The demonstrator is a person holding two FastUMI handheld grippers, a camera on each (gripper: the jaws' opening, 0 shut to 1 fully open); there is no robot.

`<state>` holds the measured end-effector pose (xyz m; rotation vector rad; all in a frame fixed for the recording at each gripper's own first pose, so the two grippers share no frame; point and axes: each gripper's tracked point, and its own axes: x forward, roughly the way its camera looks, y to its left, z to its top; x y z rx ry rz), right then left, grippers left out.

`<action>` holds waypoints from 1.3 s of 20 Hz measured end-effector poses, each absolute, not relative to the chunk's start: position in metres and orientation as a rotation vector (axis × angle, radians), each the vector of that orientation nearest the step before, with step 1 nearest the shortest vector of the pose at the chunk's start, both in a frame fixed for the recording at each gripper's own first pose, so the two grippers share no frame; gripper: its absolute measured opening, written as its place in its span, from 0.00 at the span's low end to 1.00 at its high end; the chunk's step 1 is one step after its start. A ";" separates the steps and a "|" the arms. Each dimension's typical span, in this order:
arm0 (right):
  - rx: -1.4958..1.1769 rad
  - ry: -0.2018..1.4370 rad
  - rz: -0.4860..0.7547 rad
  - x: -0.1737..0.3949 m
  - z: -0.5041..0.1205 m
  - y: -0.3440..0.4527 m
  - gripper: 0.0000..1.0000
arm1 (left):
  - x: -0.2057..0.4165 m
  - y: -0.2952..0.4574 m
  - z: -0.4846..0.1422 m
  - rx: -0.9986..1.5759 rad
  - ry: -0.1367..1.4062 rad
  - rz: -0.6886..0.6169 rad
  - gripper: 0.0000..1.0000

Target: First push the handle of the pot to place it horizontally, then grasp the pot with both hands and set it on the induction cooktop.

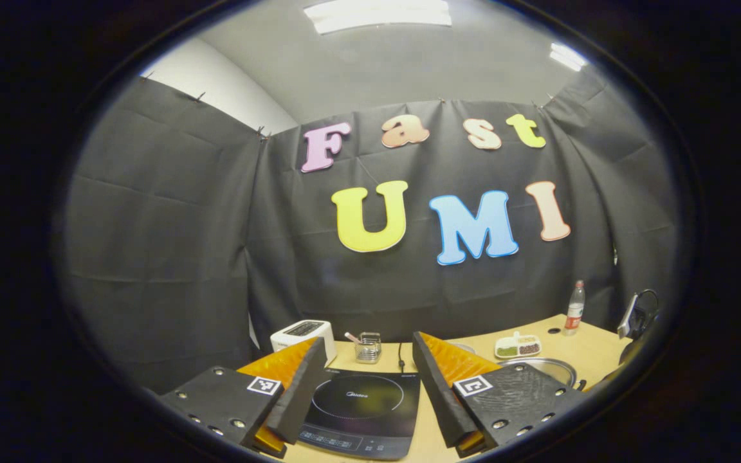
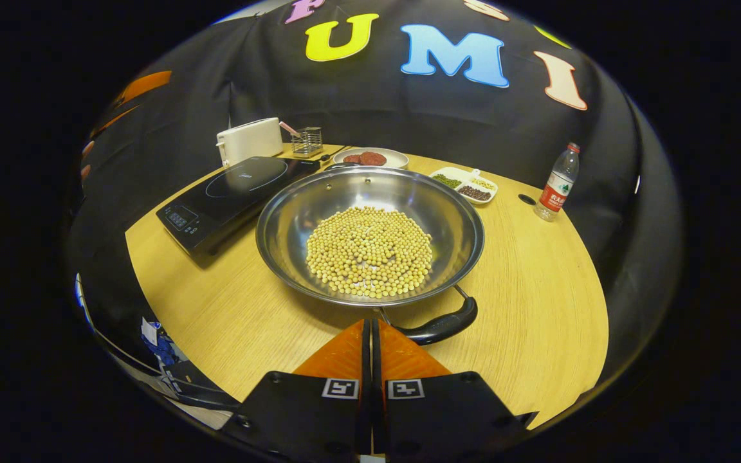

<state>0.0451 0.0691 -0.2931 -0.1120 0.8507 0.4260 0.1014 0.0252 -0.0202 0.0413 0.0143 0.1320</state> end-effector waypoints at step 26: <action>-0.167 0.855 0.374 0.107 -0.309 0.009 0.02 | 0.110 -0.004 -0.042 0.052 0.053 0.159 0.82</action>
